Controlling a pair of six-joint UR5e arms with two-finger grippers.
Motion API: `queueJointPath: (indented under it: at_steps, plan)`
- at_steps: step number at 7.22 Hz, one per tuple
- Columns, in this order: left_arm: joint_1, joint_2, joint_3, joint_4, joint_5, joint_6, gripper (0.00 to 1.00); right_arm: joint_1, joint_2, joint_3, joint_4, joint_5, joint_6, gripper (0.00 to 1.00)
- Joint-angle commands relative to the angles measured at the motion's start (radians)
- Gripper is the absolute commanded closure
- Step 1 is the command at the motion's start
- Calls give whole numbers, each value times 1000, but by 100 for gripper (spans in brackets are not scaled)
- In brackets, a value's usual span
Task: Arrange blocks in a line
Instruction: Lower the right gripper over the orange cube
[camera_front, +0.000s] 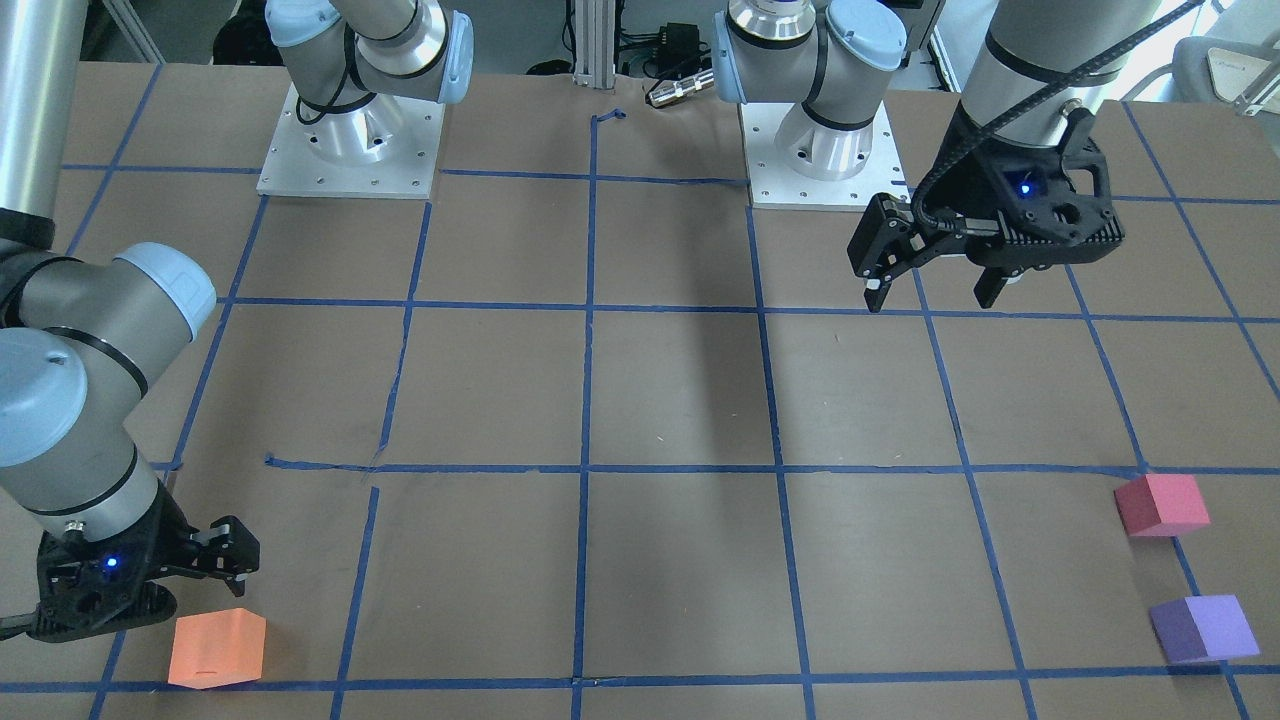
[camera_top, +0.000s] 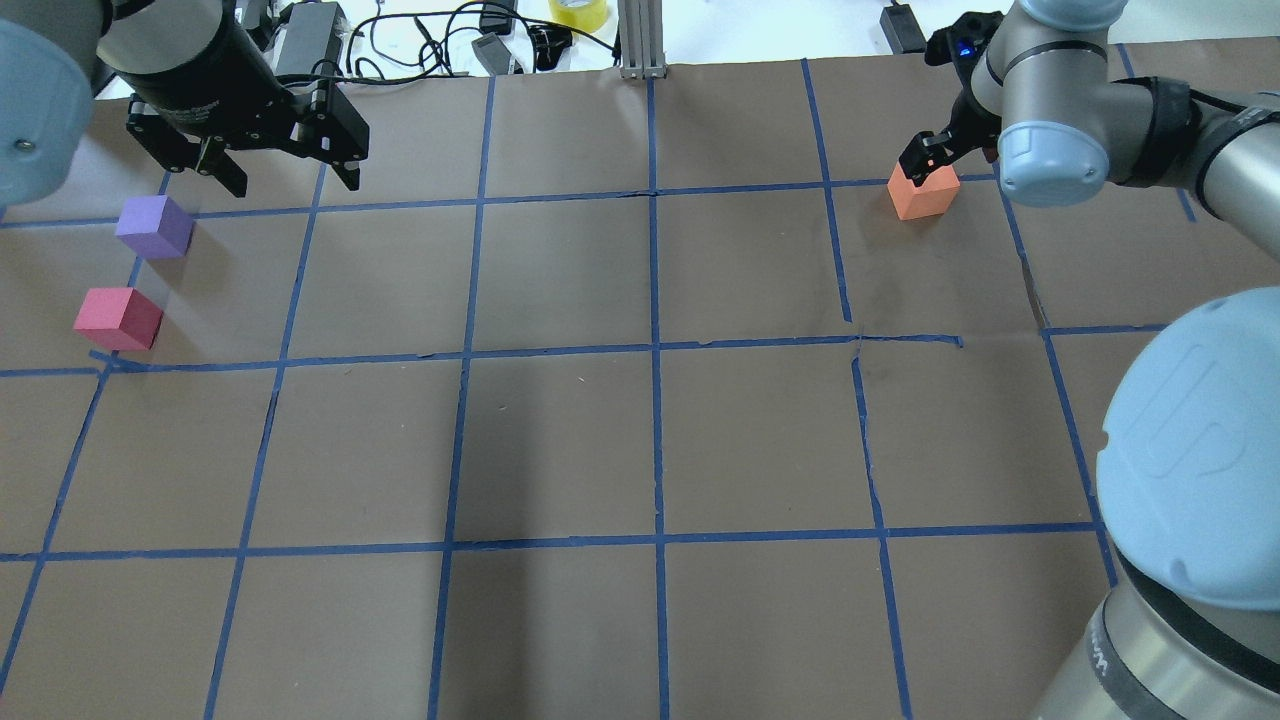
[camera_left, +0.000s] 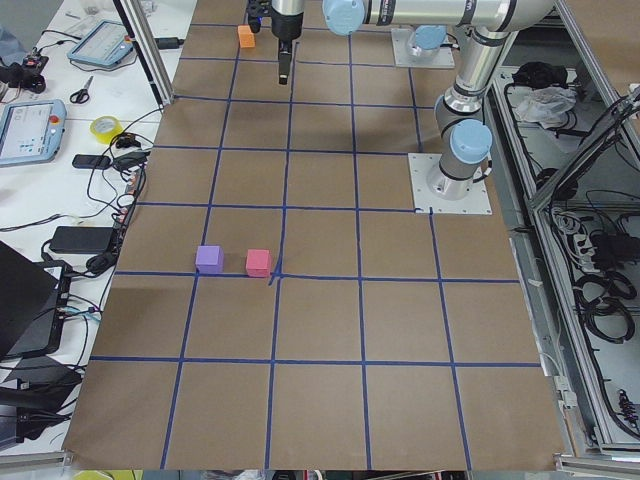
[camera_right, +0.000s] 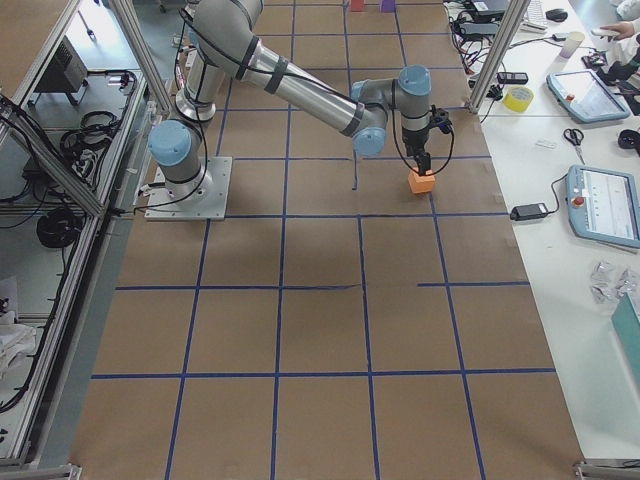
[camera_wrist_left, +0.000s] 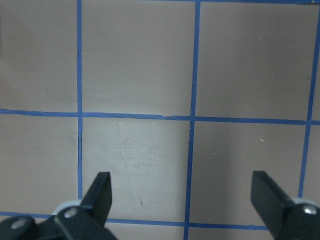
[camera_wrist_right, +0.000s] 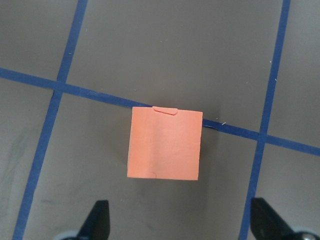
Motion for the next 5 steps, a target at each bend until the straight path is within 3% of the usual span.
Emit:
queueJointPath:
  at_steps: [1,5]
  plan:
    - [0,0,0,0,0,-1,0,0,69,-27,-39,20,7,0]
    - [0,0,0,0,0,-1,0,0,143,-100,-42,20,1,0]
